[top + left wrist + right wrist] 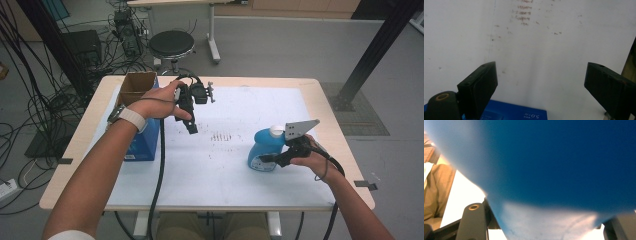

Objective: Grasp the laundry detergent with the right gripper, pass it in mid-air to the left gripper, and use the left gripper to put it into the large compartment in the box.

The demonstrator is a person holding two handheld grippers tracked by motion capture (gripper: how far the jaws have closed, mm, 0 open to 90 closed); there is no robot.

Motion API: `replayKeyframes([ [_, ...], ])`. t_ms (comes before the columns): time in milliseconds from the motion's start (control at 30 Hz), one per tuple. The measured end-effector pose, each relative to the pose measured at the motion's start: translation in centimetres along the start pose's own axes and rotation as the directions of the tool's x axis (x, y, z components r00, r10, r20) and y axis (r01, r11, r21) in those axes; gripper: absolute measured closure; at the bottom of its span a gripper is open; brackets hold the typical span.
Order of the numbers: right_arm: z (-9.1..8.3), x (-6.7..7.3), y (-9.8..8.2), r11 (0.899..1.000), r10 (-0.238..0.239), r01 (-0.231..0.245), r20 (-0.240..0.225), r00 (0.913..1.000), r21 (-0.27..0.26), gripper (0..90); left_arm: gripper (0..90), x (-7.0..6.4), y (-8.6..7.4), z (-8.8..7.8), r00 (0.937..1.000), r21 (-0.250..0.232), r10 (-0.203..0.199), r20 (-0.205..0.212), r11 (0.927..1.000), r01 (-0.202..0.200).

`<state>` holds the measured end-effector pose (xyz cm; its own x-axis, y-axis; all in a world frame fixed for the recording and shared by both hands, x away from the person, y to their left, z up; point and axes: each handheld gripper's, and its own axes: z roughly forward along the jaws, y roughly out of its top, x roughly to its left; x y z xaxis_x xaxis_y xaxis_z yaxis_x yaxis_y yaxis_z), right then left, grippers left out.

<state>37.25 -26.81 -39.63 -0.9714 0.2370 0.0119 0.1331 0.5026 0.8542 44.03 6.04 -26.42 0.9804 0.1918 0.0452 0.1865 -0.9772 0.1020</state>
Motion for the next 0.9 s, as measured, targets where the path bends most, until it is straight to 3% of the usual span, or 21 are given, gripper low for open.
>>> replayKeyframes([
  [467, 0.13, 0.07, -0.12, 1.000, -0.006, 0.006, -0.016, 0.9998, -0.013, 41.3, 11.9, 0.04, 0.01, 0.04, 1.0000, 0.000, 0.000, 0.001, 1.0000, 0.000],
  [900, 0.13, 0.06, -0.17, 1.000, -0.013, 0.013, -0.018, 0.9997, -0.019, 42.1, 11.8, -0.01, 0.12, 0.07, 1.0000, 0.000, 0.005, -0.001, 1.0000, -0.005],
])
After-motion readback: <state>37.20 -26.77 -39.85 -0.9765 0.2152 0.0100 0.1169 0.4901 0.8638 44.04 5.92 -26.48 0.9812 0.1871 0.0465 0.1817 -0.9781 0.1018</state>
